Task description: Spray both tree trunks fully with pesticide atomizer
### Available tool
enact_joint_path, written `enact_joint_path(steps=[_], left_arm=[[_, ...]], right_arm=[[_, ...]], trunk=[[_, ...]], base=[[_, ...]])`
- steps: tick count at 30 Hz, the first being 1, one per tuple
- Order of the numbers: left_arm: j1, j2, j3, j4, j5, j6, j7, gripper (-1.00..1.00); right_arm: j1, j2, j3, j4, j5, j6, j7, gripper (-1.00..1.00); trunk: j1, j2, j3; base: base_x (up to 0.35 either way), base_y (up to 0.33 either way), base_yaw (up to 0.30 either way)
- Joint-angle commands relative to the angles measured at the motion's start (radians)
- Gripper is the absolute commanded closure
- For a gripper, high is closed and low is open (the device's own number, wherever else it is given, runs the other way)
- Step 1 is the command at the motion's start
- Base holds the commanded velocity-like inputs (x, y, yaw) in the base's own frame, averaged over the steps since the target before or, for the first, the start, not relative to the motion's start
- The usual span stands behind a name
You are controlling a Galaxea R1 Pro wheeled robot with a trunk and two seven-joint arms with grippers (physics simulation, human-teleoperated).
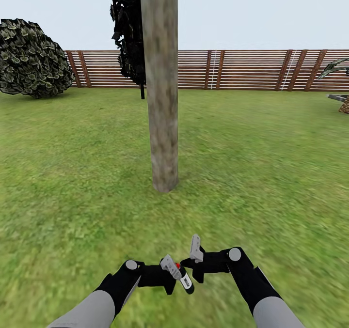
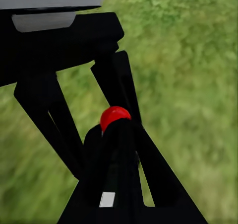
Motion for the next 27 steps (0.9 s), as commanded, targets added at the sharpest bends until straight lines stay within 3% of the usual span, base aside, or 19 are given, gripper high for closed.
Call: enact_joint_path(steps=[1, 8, 22, 27], left_arm=[[0.0, 0.0, 0.0, 0.0, 0.003, -0.001, 0.0, 1.0], [0.0, 0.0, 0.0, 0.0, 0.009, 0.0, -0.024, 1.0], [0.003, 0.0, -0.001, 0.014, 0.002, 0.0, -0.018, 1.0], [0.004, 0.0, -0.009, 0.028, -0.109, 0.009, 0.095, 1.0]], right_arm=[[0.0, 0.0, 0.0, 0.0, 0.001, 0.0, 0.0, 1.0], [0.0, 0.0, 0.0, 0.001, 0.0, 0.0, 0.0, 1.0], [0.0, 0.0, 0.0, 0.0, -0.001, 0.0, 0.0, 1.0], [0.0, 0.0, 0.0, 0.001, 0.001, 0.0, 0.0, 1.0]], trunk=[[0.0, 0.0, 0.0], [0.0, 0.0, 0.0], [0.0, 0.0, 0.0], [0.0, 0.0, 0.0]], base=[[0.0, 0.0, 0.0], [0.0, 0.0, 0.0], [0.0, 0.0, 0.0], [0.0, 0.0, 0.0]])
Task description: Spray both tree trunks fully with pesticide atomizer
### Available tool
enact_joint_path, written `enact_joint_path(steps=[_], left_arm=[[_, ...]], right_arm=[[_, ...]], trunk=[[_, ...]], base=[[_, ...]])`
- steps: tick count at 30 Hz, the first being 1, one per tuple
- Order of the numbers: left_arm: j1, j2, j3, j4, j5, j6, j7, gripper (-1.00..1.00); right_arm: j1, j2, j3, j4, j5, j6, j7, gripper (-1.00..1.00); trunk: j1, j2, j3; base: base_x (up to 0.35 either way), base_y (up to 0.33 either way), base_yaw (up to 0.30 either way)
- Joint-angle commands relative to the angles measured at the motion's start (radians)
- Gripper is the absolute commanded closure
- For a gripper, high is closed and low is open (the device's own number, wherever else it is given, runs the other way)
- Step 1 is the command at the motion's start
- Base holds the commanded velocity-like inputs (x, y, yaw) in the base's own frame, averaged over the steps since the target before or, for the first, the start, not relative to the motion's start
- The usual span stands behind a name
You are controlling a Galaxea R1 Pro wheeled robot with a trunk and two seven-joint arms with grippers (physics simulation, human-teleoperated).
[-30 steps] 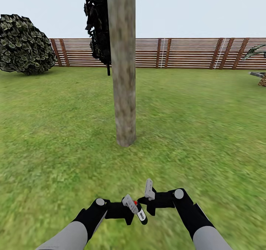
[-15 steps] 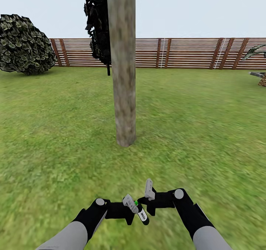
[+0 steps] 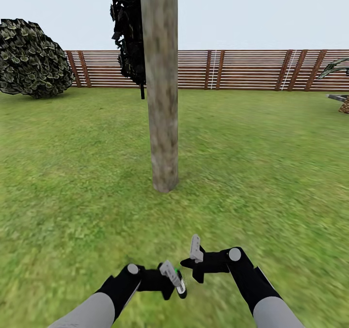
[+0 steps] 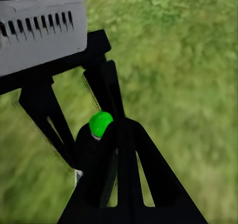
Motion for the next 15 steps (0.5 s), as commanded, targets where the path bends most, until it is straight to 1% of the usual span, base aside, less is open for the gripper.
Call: enact_joint_path(steps=[1, 3, 4, 5, 6, 10, 11, 12, 13, 14, 15], left_arm=[[0.001, 0.0, 0.001, 0.001, -0.03, 0.003, 0.024, 1.0], [0.005, 0.0, 0.003, 0.004, -0.096, 0.008, 0.076, 1.0], [0.007, 0.001, 0.004, 0.005, -0.114, 0.009, 0.092, 1.0], [0.008, 0.011, 0.004, 0.006, -0.126, 0.013, 0.105, 1.0], [0.009, 0.035, 0.005, 0.01, -0.136, 0.022, 0.118, 1.0], [0.011, 0.093, 0.009, 0.013, -0.143, 0.04, 0.13, 1.0], [0.011, 0.125, 0.013, 0.014, -0.141, 0.042, 0.138, 1.0], [0.012, 0.143, 0.014, 0.014, -0.139, 0.042, 0.146, 1.0], [0.013, 0.151, 0.015, 0.015, -0.138, 0.042, 0.15, 1.0], [0.014, 0.174, 0.016, 0.023, -0.132, 0.041, 0.161, 1.0], [0.015, 0.197, 0.018, 0.042, -0.116, 0.037, 0.172, 1.0]], right_arm=[[0.0, 0.0, 0.0, 0.0, 0.0, 0.0, 0.0, 1.0], [0.0, -0.001, -0.004, 0.002, 0.001, -0.001, 0.0, 1.0], [0.0, -0.002, -0.005, 0.005, 0.001, -0.001, 0.0, 1.0], [0.0, -0.004, -0.007, 0.01, 0.001, -0.001, 0.0, 1.0], [0.0, -0.006, -0.008, 0.023, 0.001, -0.002, 0.0, 1.0], [0.0, -0.011, -0.01, 0.052, 0.003, -0.003, 0.0, 1.0], [0.0, -0.017, -0.01, 0.061, 0.003, -0.003, -0.001, 1.0], [0.0, -0.023, -0.01, 0.069, 0.003, -0.003, -0.001, 1.0], [0.0, -0.026, -0.01, 0.075, 0.003, -0.003, -0.001, 1.0], [0.0, -0.036, -0.01, 0.095, 0.003, -0.004, -0.006, 1.0], [0.0, -0.045, -0.011, 0.12, 0.003, -0.004, -0.029, 1.0]], trunk=[[0.0, 0.0, 0.0], [0.0, 0.0, 0.0], [0.0, 0.0, 0.0], [0.0, 0.0, 0.0], [0.0, 0.0, 0.0], [0.0, 0.0, 0.0], [0.0, 0.0, 0.0], [0.0, 0.0, 0.0], [0.0, 0.0, 0.0], [0.0, 0.0, 0.0], [0.0, 0.0, 0.0]], base=[[0.0, 0.0, 0.0], [0.0, 0.0, 0.0], [0.0, 0.0, 0.0], [0.0, 0.0, 0.0], [0.0, 0.0, 0.0], [0.0, 0.0, 0.0], [0.0, 0.0, 0.0], [0.0, 0.0, 0.0], [0.0, 0.0, 0.0], [0.0, 0.0, 0.0], [0.0, 0.0, 0.0]])
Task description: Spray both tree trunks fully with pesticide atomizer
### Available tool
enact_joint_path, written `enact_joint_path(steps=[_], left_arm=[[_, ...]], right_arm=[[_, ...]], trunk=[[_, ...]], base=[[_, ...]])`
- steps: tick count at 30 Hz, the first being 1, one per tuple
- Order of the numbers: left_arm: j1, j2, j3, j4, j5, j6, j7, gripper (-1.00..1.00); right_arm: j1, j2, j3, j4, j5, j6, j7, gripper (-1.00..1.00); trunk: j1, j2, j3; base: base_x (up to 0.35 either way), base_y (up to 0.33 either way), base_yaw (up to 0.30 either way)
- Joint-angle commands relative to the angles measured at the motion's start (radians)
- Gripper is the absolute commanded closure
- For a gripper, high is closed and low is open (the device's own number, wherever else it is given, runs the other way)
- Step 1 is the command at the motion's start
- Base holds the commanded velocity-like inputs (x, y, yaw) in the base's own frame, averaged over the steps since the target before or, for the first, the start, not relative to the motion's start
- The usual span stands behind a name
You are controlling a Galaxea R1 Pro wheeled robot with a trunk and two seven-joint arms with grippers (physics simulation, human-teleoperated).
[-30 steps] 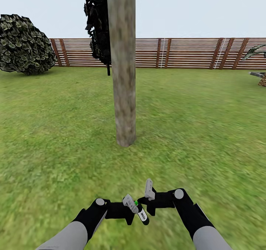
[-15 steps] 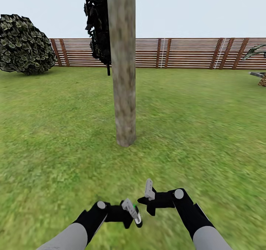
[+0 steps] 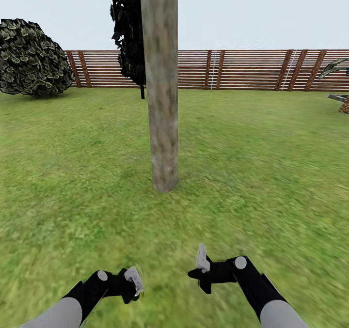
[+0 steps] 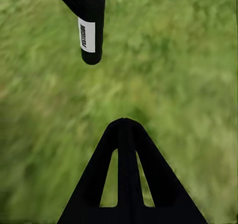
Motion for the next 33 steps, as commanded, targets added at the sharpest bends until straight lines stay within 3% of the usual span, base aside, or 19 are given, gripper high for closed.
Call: enact_joint_path(steps=[1, 4, 6, 7, 8, 11, 14, 18, 19, 20, 22, 24, 26, 29, 33], left_arm=[[0.001, 0.013, 0.003, 0.012, 0.024, -0.003, 0.007, 1.0], [0.003, 0.045, 0.004, 0.037, 0.091, -0.009, 0.036, 1.0], [0.011, 0.064, 0.003, 0.045, 0.153, -0.011, 0.073, 1.0], [0.019, 0.069, 0.003, 0.046, 0.188, -0.012, 0.095, 1.0], [0.032, 0.072, 0.004, 0.047, 0.235, -0.016, 0.133, 1.0], [0.05, 0.074, 0.004, 0.048, 0.338, -0.11, 0.185, 1.0], [0.053, 0.074, 0.004, 0.048, 0.392, -0.138, 0.19, 1.0], [0.054, 0.074, 0.002, 0.048, 0.46, -0.153, 0.191, 1.0], [0.054, 0.071, 0.002, 0.046, 0.472, -0.154, 0.192, 1.0], [0.054, 0.07, 0.002, 0.045, 0.474, -0.154, 0.193, 1.0], [0.054, 0.068, 0.004, 0.04, 0.482, -0.152, 0.21, 1.0], [0.054, 0.066, 0.005, 0.037, 0.492, -0.152, 0.238, 1.0], [0.054, 0.061, 0.006, 0.041, 0.523, -0.152, 0.361, 1.0], [0.054, 0.047, 0.005, 0.046, 0.559, -0.154, 0.445, 1.0], [0.054, 0.032, 0.006, 0.037, 0.598, -0.167, 0.475, 1.0]], right_arm=[[0.0, -0.007, -0.003, 0.018, -0.001, 0.0, -0.02, 1.0], [0.0, -0.034, -0.053, 0.084, -0.002, -0.001, -0.076, 1.0], [0.002, -0.047, -0.145, 0.144, -0.002, -0.002, -0.121, 1.0], [0.003, -0.058, -0.211, 0.169, -0.002, -0.002, -0.155, 1.0], [0.005, -0.077, -0.307, 0.186, -0.002, -0.002, -0.204, -1.0], [0.006, -0.111, -0.459, 0.19, -0.001, -0.004, -0.242, -1.0], [0.007, -0.119, -0.531, 0.19, -0.001, -0.007, -0.28, -1.0], [0.037, -0.12, -0.673, 0.196, -0.001, -0.075, -0.456, -1.0], [0.077, -0.114, -0.719, 0.205, -0.002, -0.165, -0.544, -1.0], [0.088, -0.112, -0.725, 0.209, -0.002, -0.19, -0.565, -1.0], [0.135, -0.108, -0.744, 0.257, -0.002, -0.314, -0.685, -1.0], [0.155, -0.109, -0.75, 0.308, -0.003, -0.38, -0.759, -1.0], [0.178, -0.111, -0.754, 0.418, -0.016, -0.533, -0.877, -1.0], [0.184, -0.111, -0.755, 0.472, -0.022, -0.63, -0.907, -1.0], [0.185, -0.111, -0.754, 0.512, -0.023, -0.662, -0.915, -1.0]], trunk=[[0.0, 0.0, 0.0], [0.0, 0.0, 0.0], [0.0, 0.0, 0.0], [0.0, 0.0, 0.0], [0.0, 0.0, 0.0], [0.0, 0.0, 0.0], [0.0, 0.0, 0.0], [0.0, 0.0, 0.0], [0.0, 0.0, 0.0], [0.0, 0.0, 0.0], [0.0, 0.0, 0.0], [0.0, 0.0, 0.0], [0.0, 0.0, 0.0], [0.0, 0.0, 0.0], [0.0, 0.0, 0.0]], base=[[0.0, 0.0, 0.0], [0.0, 0.0, 0.0], [0.0, 0.0, 0.0], [0.0, 0.0, 0.0], [0.0, 0.0, 0.0], [0.0, 0.0, 0.0], [0.0, 0.0, 0.0], [0.0, 0.0, 0.0], [0.0, 0.0, 0.0], [0.0, 0.0, 0.0], [0.0, 0.0, 0.0], [0.0, 0.0, 0.0], [0.0, 0.0, 0.0], [0.0, 0.0, 0.0], [0.0, 0.0, 0.0]])
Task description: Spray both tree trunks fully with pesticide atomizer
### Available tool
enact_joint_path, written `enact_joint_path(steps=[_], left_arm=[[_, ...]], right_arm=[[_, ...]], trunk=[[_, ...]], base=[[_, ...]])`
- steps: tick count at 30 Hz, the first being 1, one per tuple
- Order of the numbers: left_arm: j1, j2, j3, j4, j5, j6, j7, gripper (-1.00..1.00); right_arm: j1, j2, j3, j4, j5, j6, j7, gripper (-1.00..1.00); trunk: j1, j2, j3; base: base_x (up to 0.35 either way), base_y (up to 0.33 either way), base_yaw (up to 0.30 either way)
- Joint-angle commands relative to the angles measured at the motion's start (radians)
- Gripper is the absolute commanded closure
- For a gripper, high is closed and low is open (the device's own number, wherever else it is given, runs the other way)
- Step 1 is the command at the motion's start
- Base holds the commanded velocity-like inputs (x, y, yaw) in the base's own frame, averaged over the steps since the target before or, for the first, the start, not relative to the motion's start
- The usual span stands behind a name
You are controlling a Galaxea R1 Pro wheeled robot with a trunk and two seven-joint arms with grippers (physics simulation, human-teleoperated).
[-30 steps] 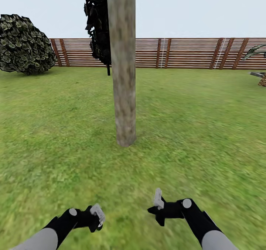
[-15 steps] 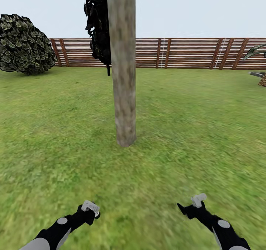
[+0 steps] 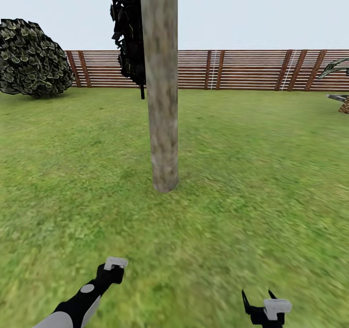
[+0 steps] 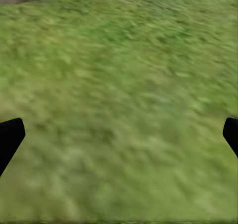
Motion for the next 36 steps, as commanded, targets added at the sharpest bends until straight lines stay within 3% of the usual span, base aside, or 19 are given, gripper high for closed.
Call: enact_joint_path(steps=[1, 11, 15, 18, 29, 36], left_arm=[[0.0, -0.002, 0.001, -0.002, 0.006, -0.007, 0.003, 1.0], [0.0, -0.02, 0.003, -0.017, 0.017, -0.022, 0.007, 1.0], [-0.002, -0.02, 0.002, -0.048, 0.018, -0.015, 0.011, 1.0], [-0.002, -0.022, 0.02, -0.093, 0.022, -0.009, 0.012, 1.0], [0.0, -0.031, 0.023, -0.091, 0.024, -0.016, 0.011, 1.0], [0.0, -0.036, 0.023, -0.092, 0.024, -0.018, 0.011, 1.0]], right_arm=[[0.0, 0.0, -0.001, 0.006, -0.001, -0.003, -0.001, -1.0], [0.0, -0.003, -0.001, 0.013, -0.001, -0.01, -0.003, -1.0], [0.0, 0.001, 0.0, 0.014, 0.0, -0.01, -0.001, -1.0], [0.0, 0.002, 0.001, 0.014, 0.001, -0.011, 0.0, -1.0], [0.0, -0.004, 0.0, 0.016, 0.001, -0.012, -0.003, -1.0], [0.0, -0.004, 0.0, 0.016, 0.001, -0.012, -0.003, -1.0]], trunk=[[0.0, 0.0, 0.0], [0.0, 0.0, 0.0], [0.0, 0.0, 0.0], [0.0, 0.0, 0.0], [0.0, 0.0, 0.0], [0.0, 0.0, 0.0]], base=[[0.0, 0.0, 0.0], [0.014, 0.0, 0.0], [0.271, 0.0, 0.0], [0.328, 0.0, 0.0], [0.303, -0.099, -0.004], [0.297, -0.116, -0.228]])
